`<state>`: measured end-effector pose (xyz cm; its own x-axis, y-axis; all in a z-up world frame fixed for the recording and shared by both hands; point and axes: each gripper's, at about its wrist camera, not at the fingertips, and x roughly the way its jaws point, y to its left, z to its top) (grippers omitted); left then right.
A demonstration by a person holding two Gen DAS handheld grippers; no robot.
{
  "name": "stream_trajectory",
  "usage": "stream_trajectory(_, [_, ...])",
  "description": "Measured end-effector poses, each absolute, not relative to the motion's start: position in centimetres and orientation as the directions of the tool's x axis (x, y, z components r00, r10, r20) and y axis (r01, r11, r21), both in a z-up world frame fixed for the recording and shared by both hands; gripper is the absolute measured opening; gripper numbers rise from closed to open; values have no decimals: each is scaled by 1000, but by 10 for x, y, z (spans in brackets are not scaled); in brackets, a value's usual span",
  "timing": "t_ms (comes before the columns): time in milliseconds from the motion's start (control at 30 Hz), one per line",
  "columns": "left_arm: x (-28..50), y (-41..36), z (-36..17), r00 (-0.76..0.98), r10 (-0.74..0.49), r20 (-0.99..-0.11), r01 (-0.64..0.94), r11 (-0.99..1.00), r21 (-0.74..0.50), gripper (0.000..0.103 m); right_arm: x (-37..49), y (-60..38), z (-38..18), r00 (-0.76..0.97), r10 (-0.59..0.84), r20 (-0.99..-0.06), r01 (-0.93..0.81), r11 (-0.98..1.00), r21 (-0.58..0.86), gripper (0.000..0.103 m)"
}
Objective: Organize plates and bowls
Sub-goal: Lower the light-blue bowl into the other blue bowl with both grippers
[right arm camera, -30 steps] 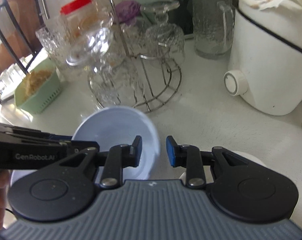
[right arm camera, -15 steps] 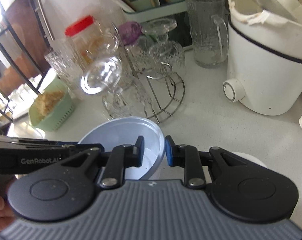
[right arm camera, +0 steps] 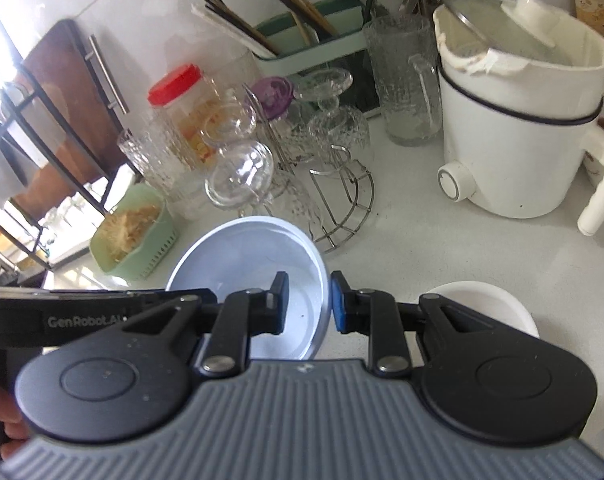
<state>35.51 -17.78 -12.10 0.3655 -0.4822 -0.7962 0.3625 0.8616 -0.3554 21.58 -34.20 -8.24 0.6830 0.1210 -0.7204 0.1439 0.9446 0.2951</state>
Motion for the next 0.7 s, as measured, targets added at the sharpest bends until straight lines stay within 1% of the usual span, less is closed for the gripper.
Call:
stream_trajectory(367, [336,-142,-84,396,-496,-773,373,856,-358,26,194,-313,-53,725,139,-674,130,934,333,26])
stream_trajectory(533, [334,-123,-77,402,-506,-764,339,857,-389,26,188,-300,-51,729,150,-668,132,927,352,27])
stream_trajectory(700, [328,-101,-82,404,-521,-752,318,851,-418,26,183,-282,-51,731,144,-667,121,934,335,27])
